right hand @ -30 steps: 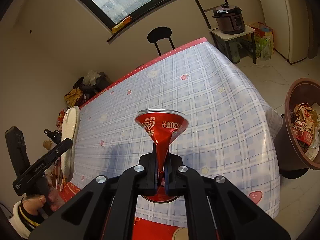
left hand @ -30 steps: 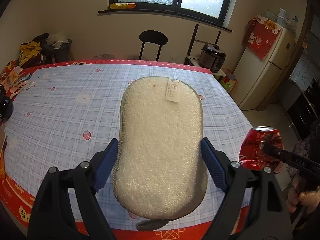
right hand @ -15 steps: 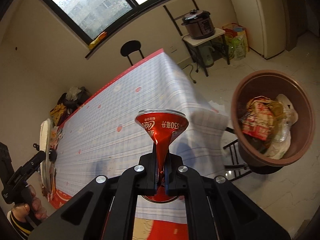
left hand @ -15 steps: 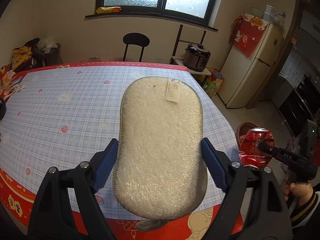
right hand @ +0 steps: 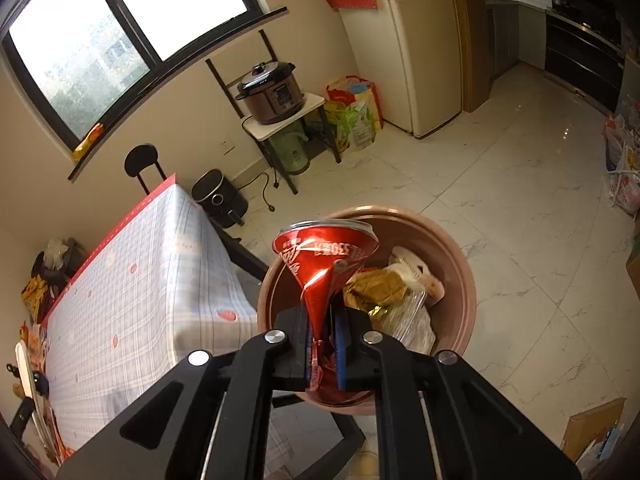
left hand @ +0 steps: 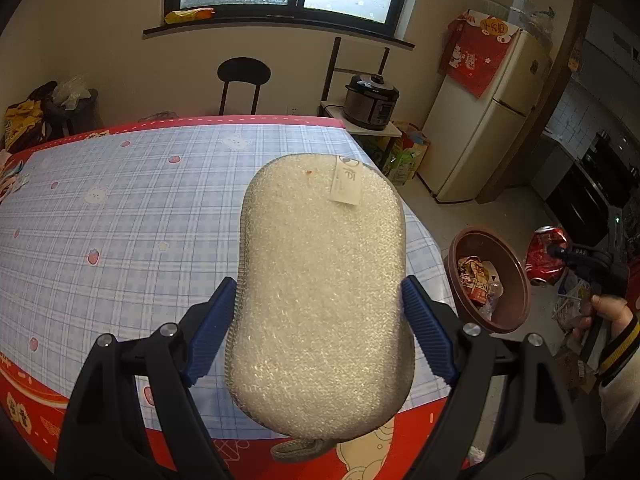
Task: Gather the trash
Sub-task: 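Carry the can to the bucket and open the right gripper while the left holds the pad, then lower the white pad over the brown bucket and open the left gripper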
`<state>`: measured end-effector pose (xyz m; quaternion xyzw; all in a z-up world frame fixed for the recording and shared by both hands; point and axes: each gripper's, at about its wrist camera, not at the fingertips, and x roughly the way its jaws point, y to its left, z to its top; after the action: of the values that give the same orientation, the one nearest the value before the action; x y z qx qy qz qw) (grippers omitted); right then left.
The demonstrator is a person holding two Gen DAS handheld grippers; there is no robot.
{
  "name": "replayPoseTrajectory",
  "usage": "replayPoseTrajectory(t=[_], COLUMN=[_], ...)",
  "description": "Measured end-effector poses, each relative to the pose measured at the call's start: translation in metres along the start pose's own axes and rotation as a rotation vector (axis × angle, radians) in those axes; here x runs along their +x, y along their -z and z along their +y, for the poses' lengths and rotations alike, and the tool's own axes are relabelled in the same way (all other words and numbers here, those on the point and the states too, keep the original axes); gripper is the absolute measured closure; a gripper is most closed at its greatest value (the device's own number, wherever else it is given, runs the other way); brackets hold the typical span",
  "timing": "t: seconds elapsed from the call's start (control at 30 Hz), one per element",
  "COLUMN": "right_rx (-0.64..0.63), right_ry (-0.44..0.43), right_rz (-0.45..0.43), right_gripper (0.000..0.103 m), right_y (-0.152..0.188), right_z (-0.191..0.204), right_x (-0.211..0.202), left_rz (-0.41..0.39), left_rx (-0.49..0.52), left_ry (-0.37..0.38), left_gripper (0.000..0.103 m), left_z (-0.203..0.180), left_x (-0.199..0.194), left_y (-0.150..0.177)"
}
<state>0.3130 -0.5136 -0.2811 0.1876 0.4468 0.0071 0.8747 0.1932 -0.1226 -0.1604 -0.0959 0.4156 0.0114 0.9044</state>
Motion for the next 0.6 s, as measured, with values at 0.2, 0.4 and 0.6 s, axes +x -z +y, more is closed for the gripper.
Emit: replayPoseTrajectory(t=[0.2, 0.4, 0.6], right_rx=[0.023, 0.038, -0.002], right_ry=[-0.017, -0.046, -0.012], right_rz=[-0.058, -0.074, -0.131], right_gripper=[0.046, 0.011, 0.005], right_y=[-0.006, 0.001, 0.009], right_z=[0.004, 0.013, 0.026], right_x=[-0.024, -0.055, -0.095], left_rz=[-0.001, 0.006, 0.011], left_rx=[0.023, 0.055, 0.103], left_ry=[0.015, 0.057, 0.121], left_gripper=[0.021, 0.021, 0.021], left_z=[-0.003, -0.015, -0.046], left_x=[0.005, 0.015, 0.026], left_y=[-0.010, -0.017, -0.026])
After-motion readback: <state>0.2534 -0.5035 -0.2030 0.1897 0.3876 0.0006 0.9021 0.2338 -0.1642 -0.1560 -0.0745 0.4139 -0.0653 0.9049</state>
